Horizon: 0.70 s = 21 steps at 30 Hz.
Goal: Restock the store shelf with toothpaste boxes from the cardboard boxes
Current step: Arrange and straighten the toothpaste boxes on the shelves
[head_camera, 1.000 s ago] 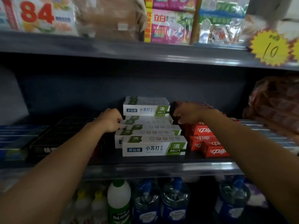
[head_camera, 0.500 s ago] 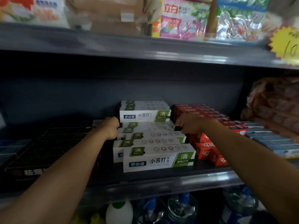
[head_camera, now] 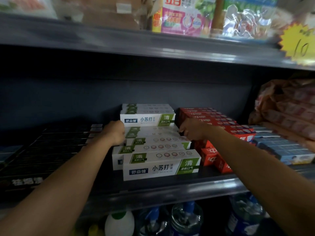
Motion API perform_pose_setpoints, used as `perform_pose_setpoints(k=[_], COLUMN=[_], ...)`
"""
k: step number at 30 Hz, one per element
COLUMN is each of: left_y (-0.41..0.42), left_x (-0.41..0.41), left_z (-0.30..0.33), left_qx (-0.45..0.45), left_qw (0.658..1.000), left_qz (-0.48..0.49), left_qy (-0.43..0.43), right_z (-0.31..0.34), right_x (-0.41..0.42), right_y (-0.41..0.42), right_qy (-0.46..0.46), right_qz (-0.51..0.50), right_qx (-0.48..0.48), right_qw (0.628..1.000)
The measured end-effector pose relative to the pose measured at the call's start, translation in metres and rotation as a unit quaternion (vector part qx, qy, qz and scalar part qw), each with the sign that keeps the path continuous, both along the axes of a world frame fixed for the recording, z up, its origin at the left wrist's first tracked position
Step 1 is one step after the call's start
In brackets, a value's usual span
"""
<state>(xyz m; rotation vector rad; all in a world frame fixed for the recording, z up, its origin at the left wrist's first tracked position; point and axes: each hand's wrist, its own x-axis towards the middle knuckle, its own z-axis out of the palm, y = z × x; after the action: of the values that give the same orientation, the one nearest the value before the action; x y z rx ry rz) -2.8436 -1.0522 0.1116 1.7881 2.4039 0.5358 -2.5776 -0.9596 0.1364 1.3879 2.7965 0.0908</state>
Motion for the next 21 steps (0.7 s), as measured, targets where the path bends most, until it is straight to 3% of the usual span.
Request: perform_pose_setpoints(k=[12, 21], left_y=[0.01, 0.006], left_x=[0.009, -0.003], left_z=[-0.007, -0.006], left_qx=[0.023, -0.002], left_qw=[1.0, 1.0], left_qz=[-0.014, -0.021], left_qy=[0.007, -0.01], right_z=[-0.003, -0.005], right_x=[0.002, 0.008], right_y=[0.005, 0.018], right_qy=[0.019, -0.023], right_qz=[0.0, -0.031], right_qx=[-0.01, -0.049], right_qw=[1.0, 0.998])
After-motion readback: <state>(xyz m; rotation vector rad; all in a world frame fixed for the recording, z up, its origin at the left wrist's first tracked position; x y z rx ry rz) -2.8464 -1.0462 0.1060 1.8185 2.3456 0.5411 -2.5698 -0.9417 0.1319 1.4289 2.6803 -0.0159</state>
